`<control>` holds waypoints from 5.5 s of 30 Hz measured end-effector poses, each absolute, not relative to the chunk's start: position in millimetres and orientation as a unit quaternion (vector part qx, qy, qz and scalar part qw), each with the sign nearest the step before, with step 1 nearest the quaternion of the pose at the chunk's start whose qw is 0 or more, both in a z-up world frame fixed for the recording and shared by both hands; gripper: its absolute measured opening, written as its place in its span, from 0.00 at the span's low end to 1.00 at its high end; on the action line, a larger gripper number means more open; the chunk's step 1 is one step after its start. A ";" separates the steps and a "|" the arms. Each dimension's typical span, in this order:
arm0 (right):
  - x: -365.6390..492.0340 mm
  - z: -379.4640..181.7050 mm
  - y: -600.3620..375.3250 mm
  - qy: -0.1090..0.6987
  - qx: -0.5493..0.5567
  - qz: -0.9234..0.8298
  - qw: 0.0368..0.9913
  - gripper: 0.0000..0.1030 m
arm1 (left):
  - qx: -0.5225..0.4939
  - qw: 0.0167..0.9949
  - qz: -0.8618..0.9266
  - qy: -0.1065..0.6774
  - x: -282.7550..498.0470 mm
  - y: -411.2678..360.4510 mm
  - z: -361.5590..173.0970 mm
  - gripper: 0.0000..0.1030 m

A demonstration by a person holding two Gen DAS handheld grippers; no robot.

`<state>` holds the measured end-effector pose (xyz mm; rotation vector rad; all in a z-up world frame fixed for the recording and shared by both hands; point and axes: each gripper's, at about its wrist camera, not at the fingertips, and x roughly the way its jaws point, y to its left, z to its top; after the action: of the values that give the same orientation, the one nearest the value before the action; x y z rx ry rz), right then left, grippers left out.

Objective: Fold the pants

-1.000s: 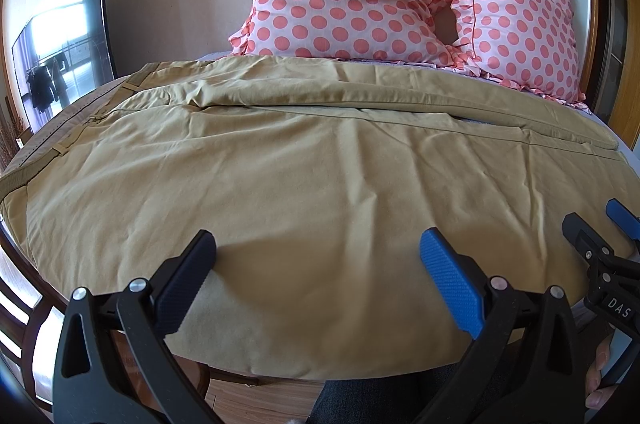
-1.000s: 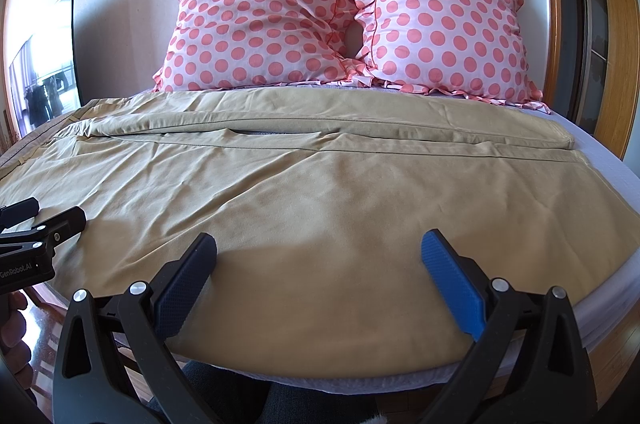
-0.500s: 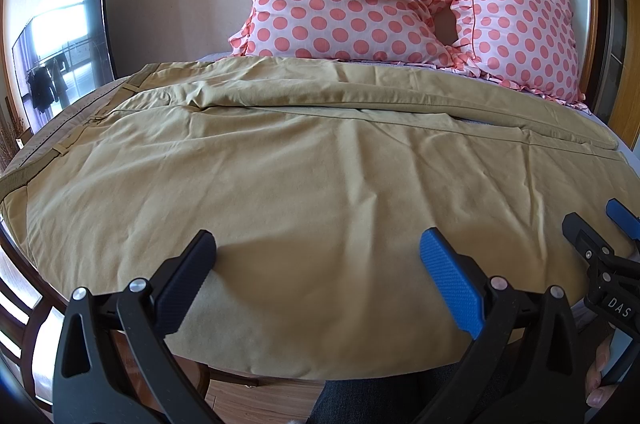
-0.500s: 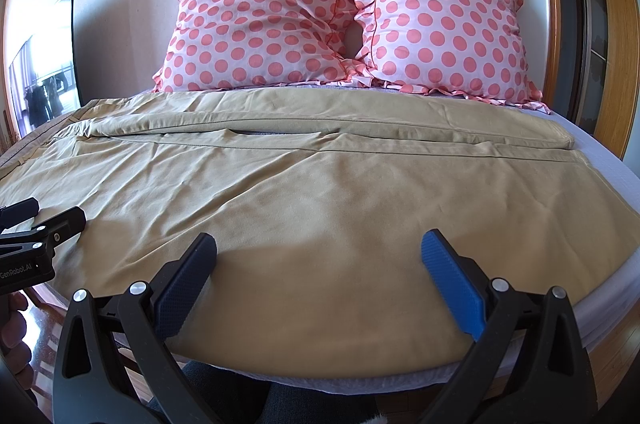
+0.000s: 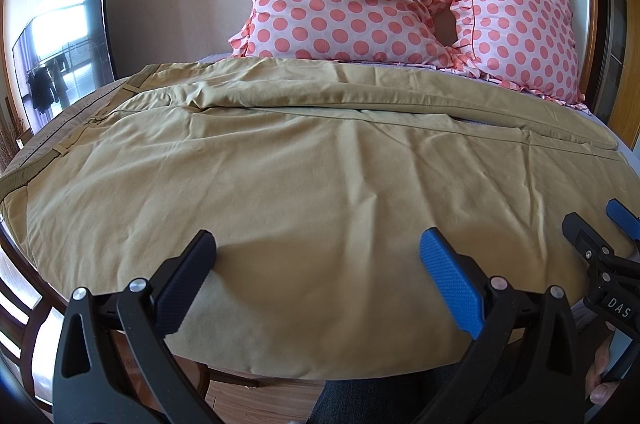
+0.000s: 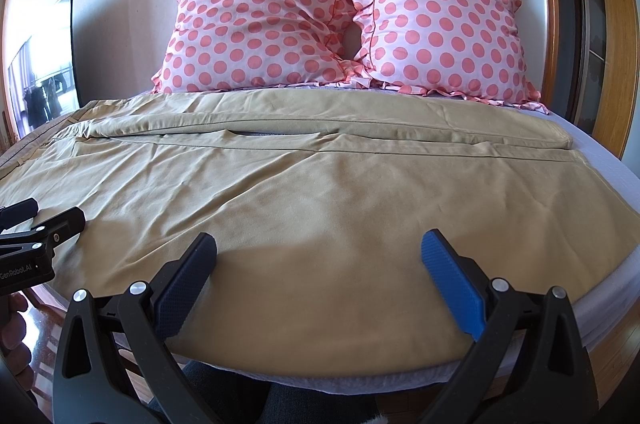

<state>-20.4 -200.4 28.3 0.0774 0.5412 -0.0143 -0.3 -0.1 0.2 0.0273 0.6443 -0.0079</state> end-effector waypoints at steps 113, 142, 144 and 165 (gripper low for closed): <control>-27.0 27.3 -509.9 0.117 0.537 -0.025 0.835 0.02 | -0.234 0.902 -0.056 0.359 211.3 163.1 76.0 0.98; -88.7 0.3 -536.4 0.168 0.524 -0.111 0.827 0.02 | -0.319 0.890 -0.014 0.326 -29.9 208.8 9.0 0.07; -92.5 -1.5 -535.7 0.171 0.524 -0.115 0.827 0.02 | -0.318 0.891 -0.017 0.325 -32.3 209.4 8.2 0.07; -95.7 -3.7 -522.5 0.209 0.465 -0.192 0.839 0.28 | -0.386 0.878 -0.071 0.274 -78.5 242.3 -29.8 0.50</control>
<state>-95.7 -522.5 -3.7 0.9835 0.4418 -0.4071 -78.5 242.3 -29.8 -0.8040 0.5705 -0.1479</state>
